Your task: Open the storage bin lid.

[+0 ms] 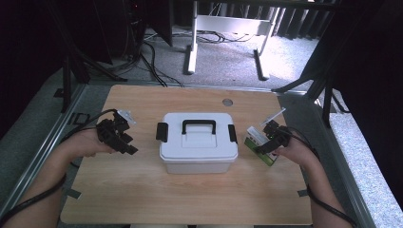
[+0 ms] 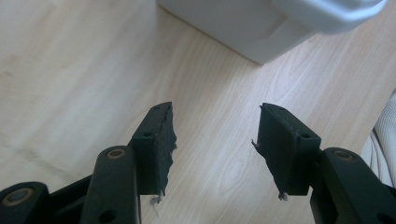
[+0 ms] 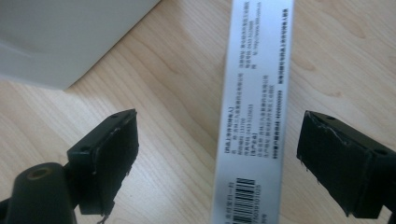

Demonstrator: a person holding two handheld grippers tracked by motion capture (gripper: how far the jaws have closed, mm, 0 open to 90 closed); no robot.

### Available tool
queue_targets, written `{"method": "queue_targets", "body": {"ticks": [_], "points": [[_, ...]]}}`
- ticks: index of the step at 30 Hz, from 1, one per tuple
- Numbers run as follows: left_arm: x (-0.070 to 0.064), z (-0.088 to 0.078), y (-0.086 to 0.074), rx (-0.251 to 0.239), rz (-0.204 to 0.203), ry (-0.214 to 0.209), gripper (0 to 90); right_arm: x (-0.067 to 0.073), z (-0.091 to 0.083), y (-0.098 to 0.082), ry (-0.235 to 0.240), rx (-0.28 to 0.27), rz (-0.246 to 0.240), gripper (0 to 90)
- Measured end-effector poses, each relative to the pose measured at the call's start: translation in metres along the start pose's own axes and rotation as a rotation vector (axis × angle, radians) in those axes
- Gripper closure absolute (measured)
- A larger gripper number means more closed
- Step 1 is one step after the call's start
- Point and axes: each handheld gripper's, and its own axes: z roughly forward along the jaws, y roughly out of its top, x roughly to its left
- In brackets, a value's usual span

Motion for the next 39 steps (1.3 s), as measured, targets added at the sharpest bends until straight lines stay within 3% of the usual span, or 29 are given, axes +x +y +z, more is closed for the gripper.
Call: {"method": "queue_targets", "body": {"ticks": [4,10,21,25,39], "points": [[-0.004,-0.016,0.009,-0.004,0.032,0.014,46.2,0.0,-0.001,0.001,-0.001,0.0,-0.003,12.4],[-0.015,-0.037,0.028,-0.041,0.096,-0.005,46.3,0.0,-0.001,0.001,0.008,0.002,-0.005,13.1],[-0.035,-0.046,0.072,-0.009,0.213,-0.012,46.3,0.001,0.002,0.001,0.026,0.015,-0.012,13.6],[-0.037,-0.043,0.093,0.011,0.24,-0.009,46.3,0.001,0.002,0.001,0.029,0.019,-0.012,13.9],[-0.033,-0.021,0.136,0.091,0.273,0.018,46.2,-0.001,0.005,-0.001,0.046,0.031,-0.026,15.5]]}}
